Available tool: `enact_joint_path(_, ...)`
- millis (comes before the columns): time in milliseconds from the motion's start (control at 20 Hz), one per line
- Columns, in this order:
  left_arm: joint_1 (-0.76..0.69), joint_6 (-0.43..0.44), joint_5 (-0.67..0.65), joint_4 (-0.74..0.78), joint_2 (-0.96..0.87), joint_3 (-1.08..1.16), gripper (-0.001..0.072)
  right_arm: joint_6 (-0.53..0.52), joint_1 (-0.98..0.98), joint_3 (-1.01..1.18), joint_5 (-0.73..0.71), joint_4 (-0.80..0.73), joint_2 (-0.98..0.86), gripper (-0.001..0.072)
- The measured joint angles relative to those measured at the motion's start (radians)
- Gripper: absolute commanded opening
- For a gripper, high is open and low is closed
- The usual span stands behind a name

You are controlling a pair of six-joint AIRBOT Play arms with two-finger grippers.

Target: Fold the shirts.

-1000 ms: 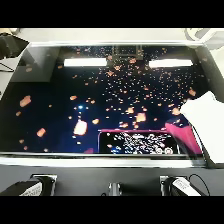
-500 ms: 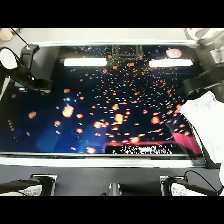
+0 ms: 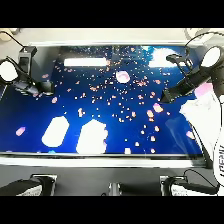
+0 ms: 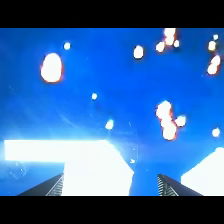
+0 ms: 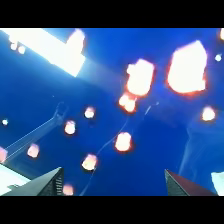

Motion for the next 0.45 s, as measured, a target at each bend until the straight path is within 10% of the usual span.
enact_joint_path(450, -0.002, -0.004, 0.013, 0.002, 0.003, -0.006, 0.0720, 0.003, 0.007, -0.001, 0.000, -0.002, -0.002, 0.0674)
